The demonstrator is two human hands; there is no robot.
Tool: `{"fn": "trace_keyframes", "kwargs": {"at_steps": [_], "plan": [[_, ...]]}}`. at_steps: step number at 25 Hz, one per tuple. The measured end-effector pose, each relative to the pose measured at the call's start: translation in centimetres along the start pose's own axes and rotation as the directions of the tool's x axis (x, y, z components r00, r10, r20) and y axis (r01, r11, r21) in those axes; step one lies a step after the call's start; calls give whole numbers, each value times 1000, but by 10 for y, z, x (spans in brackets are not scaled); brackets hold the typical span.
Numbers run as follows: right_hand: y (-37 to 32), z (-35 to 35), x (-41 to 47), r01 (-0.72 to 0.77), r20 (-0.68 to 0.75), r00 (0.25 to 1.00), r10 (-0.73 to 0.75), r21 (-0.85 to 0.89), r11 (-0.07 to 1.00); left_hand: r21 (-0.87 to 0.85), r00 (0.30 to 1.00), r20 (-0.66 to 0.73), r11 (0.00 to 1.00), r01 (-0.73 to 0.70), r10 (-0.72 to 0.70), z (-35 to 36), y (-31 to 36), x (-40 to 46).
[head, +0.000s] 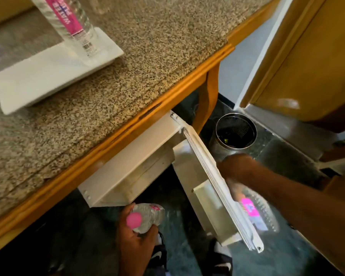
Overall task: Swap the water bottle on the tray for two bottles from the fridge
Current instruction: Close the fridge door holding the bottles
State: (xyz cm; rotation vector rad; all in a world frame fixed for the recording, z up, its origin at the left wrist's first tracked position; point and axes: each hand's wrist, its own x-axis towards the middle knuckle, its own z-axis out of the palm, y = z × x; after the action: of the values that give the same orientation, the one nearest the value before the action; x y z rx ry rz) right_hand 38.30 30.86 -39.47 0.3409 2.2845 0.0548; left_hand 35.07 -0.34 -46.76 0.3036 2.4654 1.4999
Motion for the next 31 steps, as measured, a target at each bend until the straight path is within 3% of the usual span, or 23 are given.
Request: {"fn": "trace_keyframes", "kwargs": {"at_steps": [5,10,17,21,25,28,31], "plan": [[36,27,46,99,57,995,-83,-395,913,-120,996,-69,992,39,-48,26,16,-12],[33,51,62,164,31,986,-163,-316,934,-108,992,-111,993,55,-67,29,8,-18],[-21,49,66,240,75,971,-229,-229,943,-106,974,-214,993,47,-69,-9,23,-15],[-47,46,70,267,-64,957,-282,-180,947,-136,974,-226,991,-13,-19,-35,32,-6],[-81,32,71,324,13,943,-331,-244,914,-128,983,-186,991,-32,8,-49,40,4],[-107,15,72,306,-104,937,-332,-208,929,-89,992,-122,995,-51,39,-56,46,11],[-113,-26,45,335,-161,916,-368,-200,921,-153,998,-57,987,-46,38,-68,67,17]]}}
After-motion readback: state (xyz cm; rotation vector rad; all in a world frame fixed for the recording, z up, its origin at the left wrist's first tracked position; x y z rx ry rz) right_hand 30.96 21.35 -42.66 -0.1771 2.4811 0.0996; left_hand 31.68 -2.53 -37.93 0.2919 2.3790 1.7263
